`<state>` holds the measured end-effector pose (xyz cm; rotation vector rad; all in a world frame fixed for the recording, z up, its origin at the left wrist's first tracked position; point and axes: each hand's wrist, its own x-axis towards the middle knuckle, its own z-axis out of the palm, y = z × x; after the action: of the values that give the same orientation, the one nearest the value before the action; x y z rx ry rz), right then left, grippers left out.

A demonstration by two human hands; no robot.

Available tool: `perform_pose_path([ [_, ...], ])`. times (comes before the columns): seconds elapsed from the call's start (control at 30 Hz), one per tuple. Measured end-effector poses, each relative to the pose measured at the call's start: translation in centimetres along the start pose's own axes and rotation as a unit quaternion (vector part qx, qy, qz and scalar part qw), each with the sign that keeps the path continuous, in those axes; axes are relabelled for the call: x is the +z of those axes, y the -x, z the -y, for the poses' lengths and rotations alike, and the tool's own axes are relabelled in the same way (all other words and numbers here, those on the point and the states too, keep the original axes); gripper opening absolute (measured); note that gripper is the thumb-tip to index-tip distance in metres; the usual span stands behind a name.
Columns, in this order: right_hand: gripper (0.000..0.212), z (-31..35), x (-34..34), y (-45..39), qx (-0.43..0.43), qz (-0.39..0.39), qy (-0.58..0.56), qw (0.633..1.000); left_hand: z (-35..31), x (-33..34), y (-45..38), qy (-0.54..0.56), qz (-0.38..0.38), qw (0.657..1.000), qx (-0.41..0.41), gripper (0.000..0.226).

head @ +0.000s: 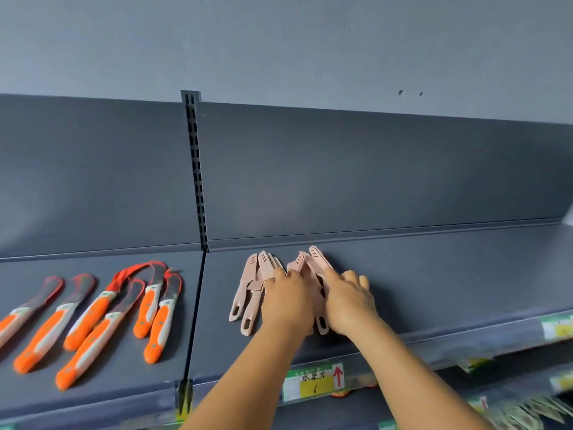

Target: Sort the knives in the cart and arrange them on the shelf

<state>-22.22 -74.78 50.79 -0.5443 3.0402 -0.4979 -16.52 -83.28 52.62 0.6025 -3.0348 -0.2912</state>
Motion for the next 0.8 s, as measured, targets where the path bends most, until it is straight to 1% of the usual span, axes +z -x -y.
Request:
perform_pose_path([
  [0.07,0.063,-0.5,0.9,-0.7,-0.019,0.028,0.033,0.999,-0.2,0.7,-0.3,-0.022,0.003,1.0,0.019,0.049],
  [0.1,0.064,-0.7,1.3,-1.0,-0.02,0.035,0.036,0.999,-0.2,1.1,-0.5,-0.009,0.0,1.0,0.015,0.05],
  [0.2,0.068,-1.0,2.0,-1.4,-0.023,0.038,0.035,0.998,0.1,2.1,-1.2,0.037,-0.008,0.999,-0.005,0.068],
  [0.27,0.065,-1.0,2.1,-1.6,-0.026,0.038,0.034,0.998,0.2,2.7,-1.7,0.052,-0.001,0.999,-0.012,0.08],
  [0.33,0.059,-1.0,2.1,-1.6,-0.025,0.038,0.032,0.998,0.2,2.9,-2.1,0.059,-0.002,0.998,-0.013,0.082],
  [0.4,0.054,-0.9,1.8,-1.3,-0.025,0.04,0.024,0.999,0.4,3.0,-2.3,0.062,-0.007,0.998,-0.014,0.08],
  [0.53,0.057,-0.7,0.7,0.0,-0.03,0.029,0.007,0.999,0.5,2.3,-1.3,0.065,-0.038,0.997,0.015,0.072],
  [0.67,0.054,-0.7,-0.4,2.5,-0.043,-0.031,-0.005,0.999,0.2,0.9,1.2,0.073,-0.105,0.99,0.061,0.056],
  [0.73,0.047,-0.9,-1.0,4.3,-0.045,-0.068,-0.015,0.997,0.2,0.5,2.9,0.076,-0.127,0.986,0.081,0.05],
  [0.8,0.044,-1.4,-1.4,6.5,-0.041,-0.09,-0.019,0.995,0.2,0.4,4.8,0.087,-0.144,0.98,0.102,0.045],
])
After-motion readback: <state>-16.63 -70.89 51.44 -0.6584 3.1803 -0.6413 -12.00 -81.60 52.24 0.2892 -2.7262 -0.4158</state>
